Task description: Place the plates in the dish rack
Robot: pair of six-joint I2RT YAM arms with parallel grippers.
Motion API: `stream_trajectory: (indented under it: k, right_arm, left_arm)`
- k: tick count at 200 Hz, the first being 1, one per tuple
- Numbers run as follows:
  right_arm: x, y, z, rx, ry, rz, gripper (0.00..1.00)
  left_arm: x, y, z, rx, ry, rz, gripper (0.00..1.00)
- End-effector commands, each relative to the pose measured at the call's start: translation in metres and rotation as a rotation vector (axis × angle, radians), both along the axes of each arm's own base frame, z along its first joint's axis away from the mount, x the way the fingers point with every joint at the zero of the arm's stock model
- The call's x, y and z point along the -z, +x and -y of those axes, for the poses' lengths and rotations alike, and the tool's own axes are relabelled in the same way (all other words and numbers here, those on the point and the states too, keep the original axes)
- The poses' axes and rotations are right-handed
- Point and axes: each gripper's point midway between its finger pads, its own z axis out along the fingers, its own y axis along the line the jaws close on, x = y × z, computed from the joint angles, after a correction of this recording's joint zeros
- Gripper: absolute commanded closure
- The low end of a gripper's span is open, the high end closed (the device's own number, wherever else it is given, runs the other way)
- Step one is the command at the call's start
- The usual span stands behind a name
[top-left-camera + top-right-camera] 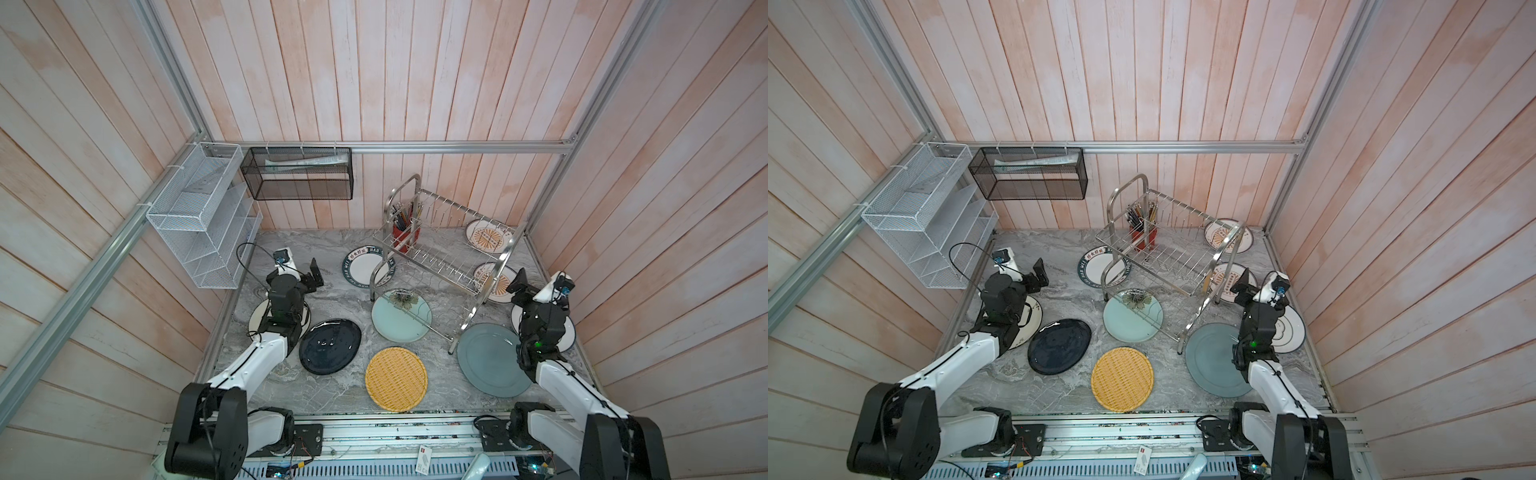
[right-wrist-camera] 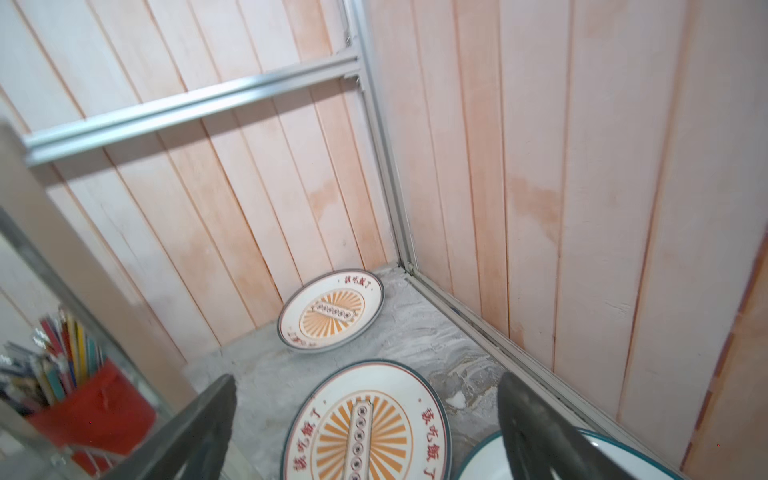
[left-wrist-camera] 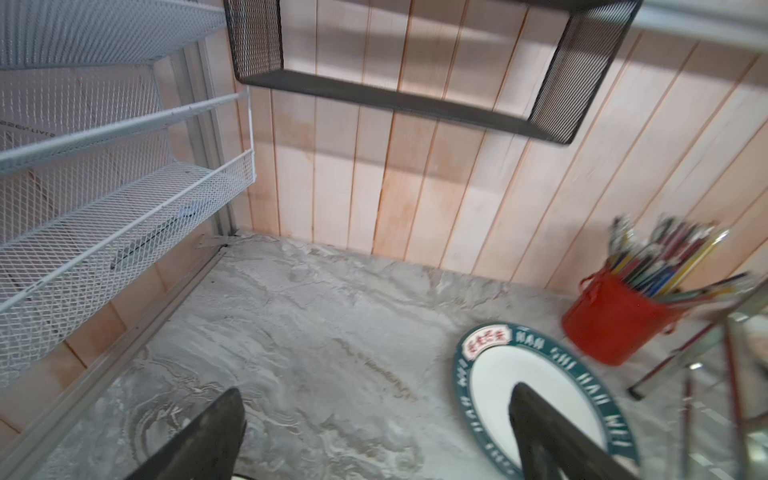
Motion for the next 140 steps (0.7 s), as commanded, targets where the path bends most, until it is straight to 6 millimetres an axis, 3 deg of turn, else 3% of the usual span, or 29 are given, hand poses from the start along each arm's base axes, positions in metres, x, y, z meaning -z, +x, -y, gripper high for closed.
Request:
stream_trajectory:
  k: [1,7,23,45,74,110,140]
  right_arm:
    - [0.052,-0.029,0.029,0.197,0.351,-0.082,0.02]
    - [0.054,-0.031,0.028,0.175,0.414,-0.068,0.02]
    - [0.039,-0.024,0.001,-0.022,0.401,-0.079,0.02]
    - [0.052,-0.027,-0.026,-0.132,0.463,-0.218,0.02]
    - [0.066,-0.041,-0.068,-0.277,0.484,-0.353,0.05]
    - [0.076,-0.065,-0.115,-0.357,0.465,-0.419,0.06]
    - [0.086,-0.071,-0.146,-0.449,0.459,-0.443,0.11]
  left_arm:
    - [0.049,-0.035,0.005,-0.023,-0.232,-0.285,0.0]
    - [0.052,-0.042,0.008,-0.012,-0.271,-0.309,0.0]
    - [0.057,-0.059,0.025,0.09,-0.377,-0.355,0.0]
    - [0.056,-0.081,0.048,0.23,-0.47,-0.391,0.0]
    - [0.058,-0.1,0.053,0.265,-0.519,-0.398,0.0]
    - [0.059,-0.095,0.069,0.362,-0.512,-0.393,0.0]
    - [0.049,-0.077,0.107,0.508,-0.373,-0.396,0.0]
